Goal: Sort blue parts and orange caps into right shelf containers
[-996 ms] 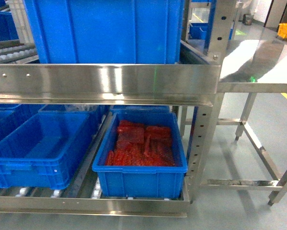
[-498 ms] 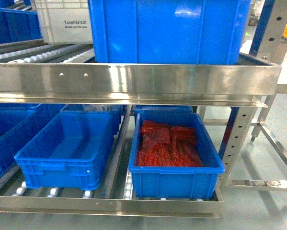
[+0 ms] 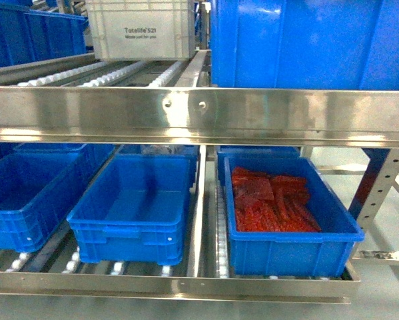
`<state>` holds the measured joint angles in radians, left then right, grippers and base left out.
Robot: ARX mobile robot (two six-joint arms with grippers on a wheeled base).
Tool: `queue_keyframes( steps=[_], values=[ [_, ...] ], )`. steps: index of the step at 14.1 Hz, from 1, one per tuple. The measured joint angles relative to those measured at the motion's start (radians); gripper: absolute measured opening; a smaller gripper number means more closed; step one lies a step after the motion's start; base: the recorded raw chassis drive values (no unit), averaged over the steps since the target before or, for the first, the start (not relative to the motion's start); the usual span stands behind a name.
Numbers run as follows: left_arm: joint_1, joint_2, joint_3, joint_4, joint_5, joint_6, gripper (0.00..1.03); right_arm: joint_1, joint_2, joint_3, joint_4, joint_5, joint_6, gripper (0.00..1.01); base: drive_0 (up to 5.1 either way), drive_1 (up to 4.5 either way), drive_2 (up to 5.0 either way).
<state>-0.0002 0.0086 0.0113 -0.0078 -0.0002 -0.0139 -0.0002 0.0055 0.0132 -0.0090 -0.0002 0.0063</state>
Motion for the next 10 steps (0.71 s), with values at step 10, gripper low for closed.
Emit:
queue_keyframes(
  steps=[10],
  values=[
    [0.000, 0.000, 0.000, 0.000, 0.000, 0.000, 0.40, 0.000, 0.000, 0.000, 0.003, 0.000, 0.000, 0.44, -5.0, 2.47, 2.5]
  ],
)
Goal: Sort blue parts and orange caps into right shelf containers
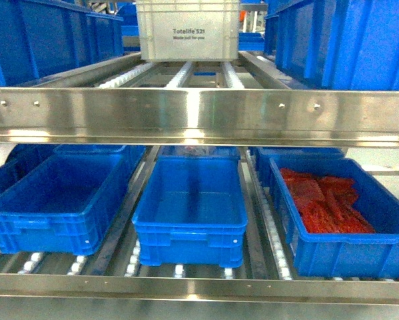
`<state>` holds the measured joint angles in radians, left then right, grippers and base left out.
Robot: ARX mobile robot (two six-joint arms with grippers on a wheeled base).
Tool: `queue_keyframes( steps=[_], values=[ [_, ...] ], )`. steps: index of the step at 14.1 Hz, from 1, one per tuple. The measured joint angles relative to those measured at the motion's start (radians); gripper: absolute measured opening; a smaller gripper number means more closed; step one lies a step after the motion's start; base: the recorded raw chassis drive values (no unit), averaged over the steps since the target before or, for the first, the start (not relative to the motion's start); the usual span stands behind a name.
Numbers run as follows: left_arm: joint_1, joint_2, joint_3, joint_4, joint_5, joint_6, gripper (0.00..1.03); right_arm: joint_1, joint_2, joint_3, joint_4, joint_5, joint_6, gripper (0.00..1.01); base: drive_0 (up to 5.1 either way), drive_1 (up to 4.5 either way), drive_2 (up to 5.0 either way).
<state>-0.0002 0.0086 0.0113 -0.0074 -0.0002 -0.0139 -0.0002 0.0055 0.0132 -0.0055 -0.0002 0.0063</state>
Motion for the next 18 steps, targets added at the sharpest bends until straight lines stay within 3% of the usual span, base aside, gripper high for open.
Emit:
queue_keyframes(
  steps=[16, 18],
  values=[
    [0.000, 0.000, 0.000, 0.000, 0.000, 0.000, 0.40, 0.000, 0.000, 0.000, -0.001, 0.000, 0.000, 0.44, -5.0, 2.50, 2.5],
    [0.000, 0.000, 0.000, 0.000, -0.005, 0.000, 0.40, 0.000, 0.000, 0.000, -0.001, -0.001, 0.000, 0.44, 0.0, 0.00, 0.0]
  ],
)
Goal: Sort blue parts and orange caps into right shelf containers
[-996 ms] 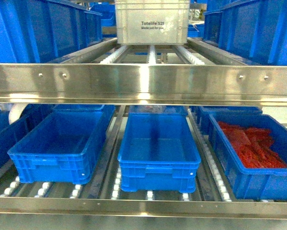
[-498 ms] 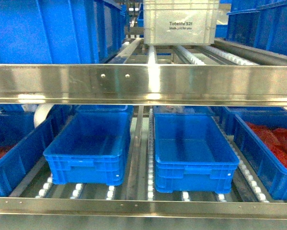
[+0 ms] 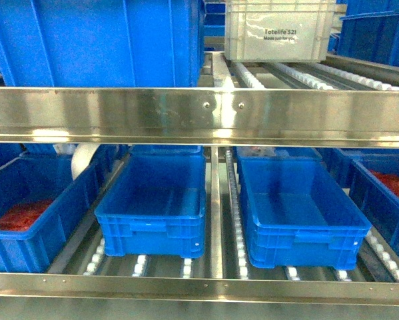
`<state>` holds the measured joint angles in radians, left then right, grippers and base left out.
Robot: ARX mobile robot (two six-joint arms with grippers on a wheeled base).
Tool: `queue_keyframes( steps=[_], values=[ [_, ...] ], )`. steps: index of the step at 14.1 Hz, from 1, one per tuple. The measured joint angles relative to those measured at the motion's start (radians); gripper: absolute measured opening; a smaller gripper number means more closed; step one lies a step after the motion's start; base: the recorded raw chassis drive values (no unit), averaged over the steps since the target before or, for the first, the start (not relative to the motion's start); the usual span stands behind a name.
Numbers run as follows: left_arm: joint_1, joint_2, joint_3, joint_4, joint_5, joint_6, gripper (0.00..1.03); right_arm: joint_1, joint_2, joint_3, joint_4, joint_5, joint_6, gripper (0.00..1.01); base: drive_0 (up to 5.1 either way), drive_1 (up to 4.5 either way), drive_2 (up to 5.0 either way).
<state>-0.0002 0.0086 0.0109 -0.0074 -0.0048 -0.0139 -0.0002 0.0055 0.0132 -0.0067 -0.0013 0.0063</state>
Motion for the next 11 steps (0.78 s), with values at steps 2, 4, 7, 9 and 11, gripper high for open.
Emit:
queue_keyframes(
  steps=[2, 4, 7, 9, 11],
  values=[
    [0.000, 0.000, 0.000, 0.000, 0.002, 0.000, 0.40, 0.000, 0.000, 0.000, 0.000, 0.000, 0.000, 0.44, 0.0, 0.00, 0.0],
    [0.000, 0.000, 0.000, 0.000, 0.003, 0.000, 0.40, 0.000, 0.000, 0.000, 0.000, 0.001, 0.000, 0.44, 0.0, 0.00, 0.0],
    [0.000, 0.000, 0.000, 0.000, 0.003, 0.000, 0.40, 0.000, 0.000, 0.000, 0.000, 0.001, 0.000, 0.44, 0.0, 0.00, 0.0],
    [0.000, 0.000, 0.000, 0.002, 0.003, 0.000, 0.40, 0.000, 0.000, 0.000, 0.002, 0.000, 0.000, 0.44, 0.0, 0.00, 0.0],
    [0.000, 0.000, 0.000, 0.004, 0.004, 0.000, 0.40, 0.000, 0.000, 0.000, 0.004, 0.000, 0.000, 0.44, 0.0, 0.00, 0.0]
  ],
)
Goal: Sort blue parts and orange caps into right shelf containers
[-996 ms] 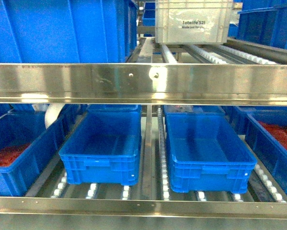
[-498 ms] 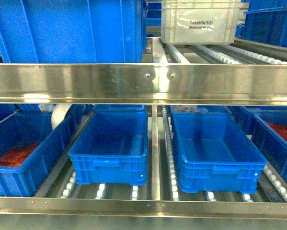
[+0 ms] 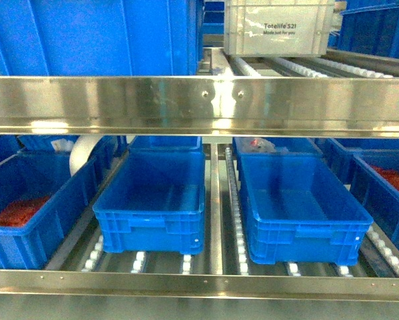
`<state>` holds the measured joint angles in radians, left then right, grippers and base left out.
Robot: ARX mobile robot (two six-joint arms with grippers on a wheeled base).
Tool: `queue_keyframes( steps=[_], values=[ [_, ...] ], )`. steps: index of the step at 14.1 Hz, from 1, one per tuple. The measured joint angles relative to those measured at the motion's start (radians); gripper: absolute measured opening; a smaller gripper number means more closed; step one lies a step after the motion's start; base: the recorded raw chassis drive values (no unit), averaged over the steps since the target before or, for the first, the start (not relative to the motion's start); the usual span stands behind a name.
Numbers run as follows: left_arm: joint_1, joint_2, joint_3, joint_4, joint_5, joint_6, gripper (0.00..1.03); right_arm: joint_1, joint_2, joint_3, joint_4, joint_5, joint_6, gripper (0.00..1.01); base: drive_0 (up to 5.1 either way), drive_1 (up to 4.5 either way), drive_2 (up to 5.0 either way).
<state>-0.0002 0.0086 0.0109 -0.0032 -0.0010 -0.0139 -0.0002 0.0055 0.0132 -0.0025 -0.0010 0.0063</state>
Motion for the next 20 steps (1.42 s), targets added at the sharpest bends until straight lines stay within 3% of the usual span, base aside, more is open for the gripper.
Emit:
queue_keyframes(
  steps=[20],
  values=[
    [0.000, 0.000, 0.000, -0.004, 0.002, 0.004, 0.40, 0.000, 0.000, 0.000, -0.004, 0.001, 0.000, 0.44, 0.0, 0.00, 0.0]
  ],
)
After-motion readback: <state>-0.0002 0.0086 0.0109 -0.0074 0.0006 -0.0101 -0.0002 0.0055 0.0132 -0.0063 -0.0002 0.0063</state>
